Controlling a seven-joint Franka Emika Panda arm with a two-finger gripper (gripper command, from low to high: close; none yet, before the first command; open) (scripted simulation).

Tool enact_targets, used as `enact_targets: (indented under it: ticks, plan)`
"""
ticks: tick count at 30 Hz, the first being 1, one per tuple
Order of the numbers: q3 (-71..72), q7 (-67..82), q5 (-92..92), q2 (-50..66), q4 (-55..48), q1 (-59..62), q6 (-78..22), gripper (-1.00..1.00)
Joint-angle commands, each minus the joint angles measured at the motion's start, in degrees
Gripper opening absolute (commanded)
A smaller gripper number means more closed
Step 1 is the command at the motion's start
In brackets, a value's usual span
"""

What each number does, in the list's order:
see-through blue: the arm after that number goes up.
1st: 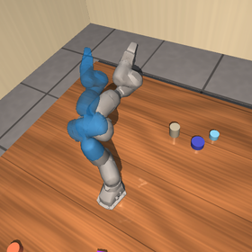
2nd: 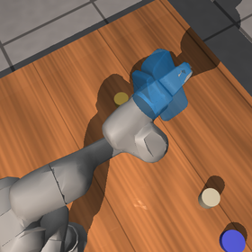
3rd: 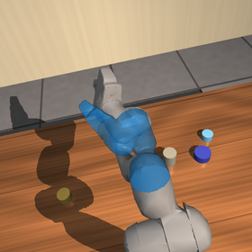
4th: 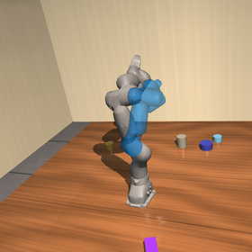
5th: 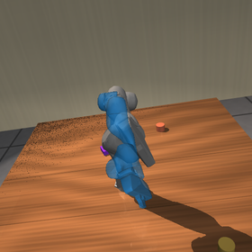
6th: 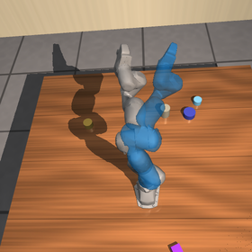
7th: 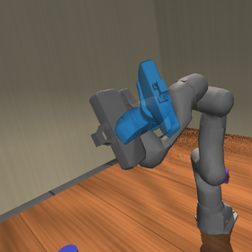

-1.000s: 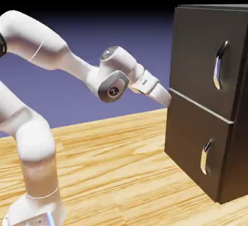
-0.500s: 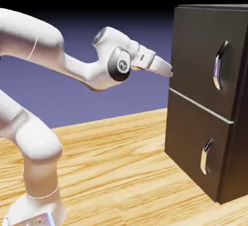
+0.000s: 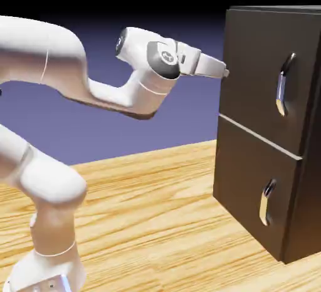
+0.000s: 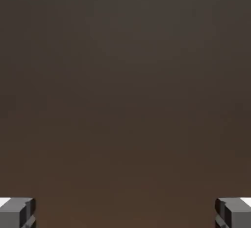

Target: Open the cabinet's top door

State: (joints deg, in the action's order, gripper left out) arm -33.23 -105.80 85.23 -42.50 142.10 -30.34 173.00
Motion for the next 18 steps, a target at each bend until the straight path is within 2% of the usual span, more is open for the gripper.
enact_targets:
  ticks: [1, 18]
  plan:
    - [-0.97, -1.85, 2.5, -0.29, -0.55, -0.87, -0.03, 0.0]
    - [-17.49, -33.33, 44.86, -5.18, -9.95, -15.61, -0.53, 0.0]
